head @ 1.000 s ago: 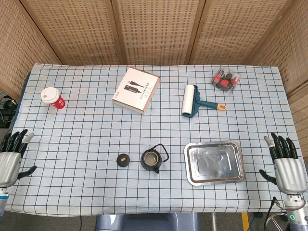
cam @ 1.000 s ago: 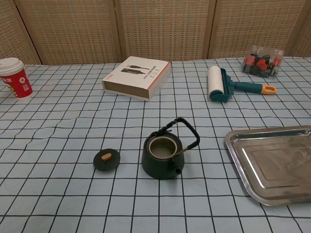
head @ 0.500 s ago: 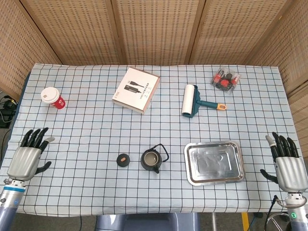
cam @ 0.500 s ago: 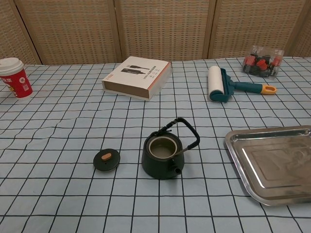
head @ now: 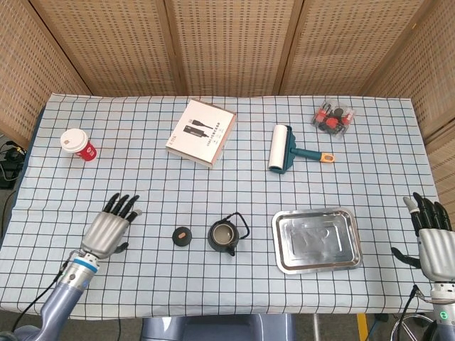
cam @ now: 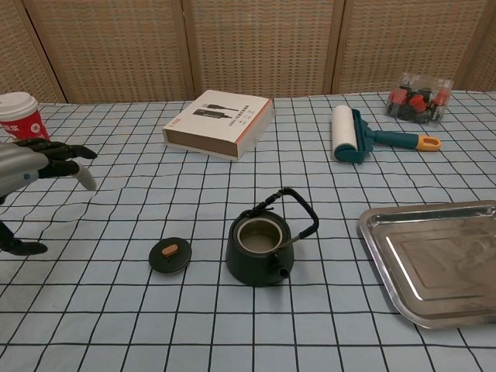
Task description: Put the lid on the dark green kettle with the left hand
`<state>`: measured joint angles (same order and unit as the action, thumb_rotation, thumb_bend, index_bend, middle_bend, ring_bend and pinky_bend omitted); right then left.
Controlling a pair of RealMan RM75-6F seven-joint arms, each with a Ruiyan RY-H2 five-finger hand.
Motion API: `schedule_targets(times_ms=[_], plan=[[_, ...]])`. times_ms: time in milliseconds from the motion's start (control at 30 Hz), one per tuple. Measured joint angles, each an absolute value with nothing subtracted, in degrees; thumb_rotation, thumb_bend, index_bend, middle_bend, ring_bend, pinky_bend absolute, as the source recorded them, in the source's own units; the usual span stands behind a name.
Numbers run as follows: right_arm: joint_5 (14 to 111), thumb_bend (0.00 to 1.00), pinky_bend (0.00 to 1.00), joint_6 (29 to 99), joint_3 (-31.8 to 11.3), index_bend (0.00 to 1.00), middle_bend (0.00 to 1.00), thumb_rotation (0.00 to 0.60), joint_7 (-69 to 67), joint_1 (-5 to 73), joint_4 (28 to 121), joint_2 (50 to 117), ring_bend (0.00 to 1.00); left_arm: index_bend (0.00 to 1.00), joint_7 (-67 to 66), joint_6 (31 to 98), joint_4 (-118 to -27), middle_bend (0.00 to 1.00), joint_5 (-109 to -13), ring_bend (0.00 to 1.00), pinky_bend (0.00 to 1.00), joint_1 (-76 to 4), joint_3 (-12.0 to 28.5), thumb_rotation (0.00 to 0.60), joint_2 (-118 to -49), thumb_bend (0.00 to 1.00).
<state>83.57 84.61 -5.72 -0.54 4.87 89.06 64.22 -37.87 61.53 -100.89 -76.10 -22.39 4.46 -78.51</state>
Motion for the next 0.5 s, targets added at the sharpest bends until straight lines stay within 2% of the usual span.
schedule_targets(times_ms=[500], plan=[[81.8,0.04,0.00,82.6,-6.2,0.02,0.00,0.600,-5.2,5.1,88.4,62.8,0.00,0.26,-53.6,58.7,-98.9,0.00,-62.6,0.00,0.00,-31.3,7.3,0.600,-91.8,0.19]])
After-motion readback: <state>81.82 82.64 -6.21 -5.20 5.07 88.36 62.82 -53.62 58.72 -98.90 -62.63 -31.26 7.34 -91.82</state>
